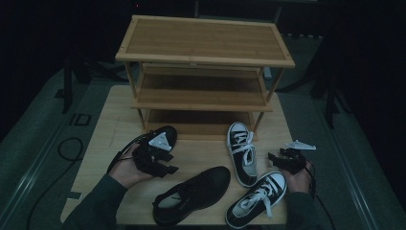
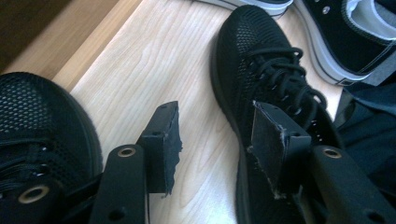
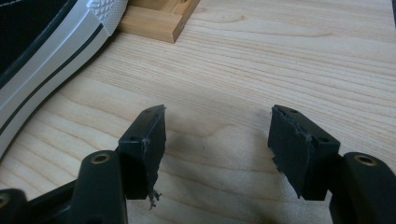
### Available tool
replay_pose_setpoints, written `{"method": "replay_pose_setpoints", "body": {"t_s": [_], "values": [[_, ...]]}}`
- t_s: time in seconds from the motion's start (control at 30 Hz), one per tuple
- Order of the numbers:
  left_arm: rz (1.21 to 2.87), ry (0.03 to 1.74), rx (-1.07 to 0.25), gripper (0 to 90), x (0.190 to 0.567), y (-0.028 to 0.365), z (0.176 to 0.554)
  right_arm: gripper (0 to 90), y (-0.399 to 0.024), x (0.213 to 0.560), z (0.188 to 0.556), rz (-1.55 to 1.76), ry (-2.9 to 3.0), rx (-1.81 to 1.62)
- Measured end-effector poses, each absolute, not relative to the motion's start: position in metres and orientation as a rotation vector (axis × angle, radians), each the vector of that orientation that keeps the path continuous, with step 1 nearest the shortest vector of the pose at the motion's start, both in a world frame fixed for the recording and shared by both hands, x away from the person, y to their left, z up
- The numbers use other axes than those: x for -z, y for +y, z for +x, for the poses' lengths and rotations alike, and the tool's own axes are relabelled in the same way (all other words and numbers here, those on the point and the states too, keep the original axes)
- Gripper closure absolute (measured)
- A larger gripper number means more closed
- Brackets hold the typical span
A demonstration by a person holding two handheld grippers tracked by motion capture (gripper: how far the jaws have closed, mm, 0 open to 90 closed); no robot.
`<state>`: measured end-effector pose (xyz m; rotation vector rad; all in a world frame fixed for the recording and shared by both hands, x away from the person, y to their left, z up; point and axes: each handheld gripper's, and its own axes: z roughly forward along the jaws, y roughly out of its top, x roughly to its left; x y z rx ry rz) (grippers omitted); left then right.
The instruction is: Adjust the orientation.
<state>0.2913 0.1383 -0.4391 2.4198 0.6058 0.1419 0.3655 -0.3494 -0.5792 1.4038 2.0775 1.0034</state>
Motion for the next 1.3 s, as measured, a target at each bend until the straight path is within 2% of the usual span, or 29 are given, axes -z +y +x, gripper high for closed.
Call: {"method": "replay_pose_setpoints", "body": {"t_s": [0.9,1.17,1.3], "values": [[2.454,0.503,-0.059,55.4,0.446,0.116,0.274,35.7,-0.349,0.579,0.365,1.402,2.08,-1.004],[2.477,0.485,-0.016,55.9,0.457,0.11,0.271,35.7,-0.35,0.579,0.366,1.402,2.081,-1.006],[2.546,0.482,-0.021,56.3,0.473,0.101,0.27,35.7,-0.349,0.579,0.365,1.401,2.08,-1.004]]}}
